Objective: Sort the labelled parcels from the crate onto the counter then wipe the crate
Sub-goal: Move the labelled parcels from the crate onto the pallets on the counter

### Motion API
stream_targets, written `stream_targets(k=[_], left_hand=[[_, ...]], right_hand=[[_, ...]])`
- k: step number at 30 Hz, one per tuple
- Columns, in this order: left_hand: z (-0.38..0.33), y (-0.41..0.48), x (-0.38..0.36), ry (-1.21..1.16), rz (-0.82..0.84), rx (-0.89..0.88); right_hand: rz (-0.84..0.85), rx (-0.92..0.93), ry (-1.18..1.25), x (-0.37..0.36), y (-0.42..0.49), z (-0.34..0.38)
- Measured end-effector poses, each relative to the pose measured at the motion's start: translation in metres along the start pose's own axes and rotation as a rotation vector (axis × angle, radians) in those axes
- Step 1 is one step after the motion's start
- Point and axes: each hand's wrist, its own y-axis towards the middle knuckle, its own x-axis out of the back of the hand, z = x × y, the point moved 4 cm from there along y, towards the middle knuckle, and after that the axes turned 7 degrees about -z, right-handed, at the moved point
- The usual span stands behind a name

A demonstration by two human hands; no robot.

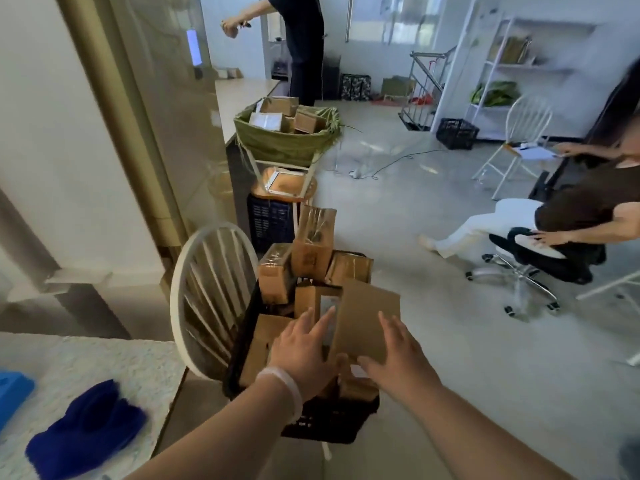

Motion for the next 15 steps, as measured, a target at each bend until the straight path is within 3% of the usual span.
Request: stream_targets(k=[6,15], left_hand=[[-0.010,0.054,-0.040,-0.023,0.202,-0.093],[-0.004,0.092,-0.076,-0.152,0.360,0.071]], right_hand=[[-0.038,-0.237,0.093,-0.009,0.048,-0.030],[0.087,-0.539,0.409,-0.042,0.083,-0.062]])
